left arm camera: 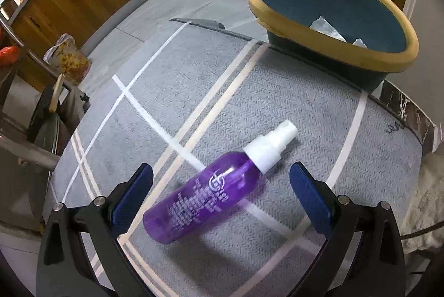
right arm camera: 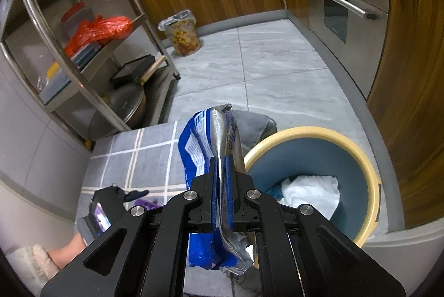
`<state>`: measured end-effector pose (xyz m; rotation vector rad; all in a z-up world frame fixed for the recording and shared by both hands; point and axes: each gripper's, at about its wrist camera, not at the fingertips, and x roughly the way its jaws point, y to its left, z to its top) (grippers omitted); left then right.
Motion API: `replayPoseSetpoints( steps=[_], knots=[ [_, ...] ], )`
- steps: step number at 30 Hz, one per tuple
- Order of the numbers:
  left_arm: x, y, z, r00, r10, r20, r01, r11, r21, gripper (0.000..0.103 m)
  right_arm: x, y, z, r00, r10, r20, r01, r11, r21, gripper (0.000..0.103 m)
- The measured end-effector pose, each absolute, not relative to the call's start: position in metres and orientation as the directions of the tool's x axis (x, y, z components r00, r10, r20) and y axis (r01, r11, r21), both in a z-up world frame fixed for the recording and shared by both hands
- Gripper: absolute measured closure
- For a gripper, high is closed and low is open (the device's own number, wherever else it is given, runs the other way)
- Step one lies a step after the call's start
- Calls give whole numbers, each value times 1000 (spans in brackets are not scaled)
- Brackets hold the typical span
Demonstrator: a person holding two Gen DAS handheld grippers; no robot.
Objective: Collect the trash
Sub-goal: 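Lift the wrapper over the bin with the right tool while the left tool grasps the purple spray bottle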
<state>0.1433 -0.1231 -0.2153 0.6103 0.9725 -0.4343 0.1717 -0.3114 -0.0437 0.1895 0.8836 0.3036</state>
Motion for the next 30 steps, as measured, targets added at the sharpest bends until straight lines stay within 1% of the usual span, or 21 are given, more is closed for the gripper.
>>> replayPoseSetpoints(
  steps=[2, 4, 6, 8, 9, 11, 12, 14, 15, 17, 24, 26, 30],
  knots=[
    [145, -123, -216, 497, -83, -864, 600, 751, 274, 6, 172, -310, -43, 595, 338, -730, -183, 941, 286, 96],
    [149, -120, -216, 475, -101, -874, 597, 767, 236, 7, 172, -310, -44, 593, 334, -733, -184, 942, 280, 96],
    [153, -114, -215, 441, -134, -887, 589, 790, 173, 15, 173, -312, -46, 591, 325, -738, -173, 945, 277, 96],
    [155, -111, -214, 425, -148, -893, 581, 801, 144, 28, 175, -315, -47, 591, 313, -744, -155, 949, 276, 96],
    [156, -111, -213, 417, -153, -896, 579, 804, 132, 30, 176, -315, -47, 591, 307, -746, -146, 950, 276, 96],
    [154, -113, -213, 406, -164, -899, 587, 801, 119, 42, 177, -320, -49, 592, 296, -750, -126, 953, 276, 96],
    [154, -114, -213, 403, -166, -900, 590, 799, 116, 43, 178, -322, -50, 592, 291, -752, -116, 954, 278, 96],
    [153, -115, -213, 396, -171, -902, 597, 795, 112, 52, 178, -324, -52, 591, 287, -754, -108, 954, 279, 96],
    [153, -115, -213, 395, -170, -903, 595, 796, 111, 54, 179, -324, -52, 591, 286, -755, -105, 954, 279, 96],
    [156, -113, -212, 398, -160, -903, 581, 806, 114, 64, 179, -324, -52, 590, 287, -754, -108, 954, 278, 96],
    [166, -95, -200, 433, -185, -882, 485, 873, 55, 71, 179, -323, -53, 591, 287, -754, -115, 955, 274, 96],
    [166, -95, -195, 455, -195, -869, 478, 876, 54, 79, 180, -323, -53, 594, 283, -753, -112, 956, 272, 96],
    [162, -94, -181, 495, -214, -842, 466, 883, 49, 81, 181, -325, -55, 593, 278, -756, -107, 957, 268, 96]
  ],
)
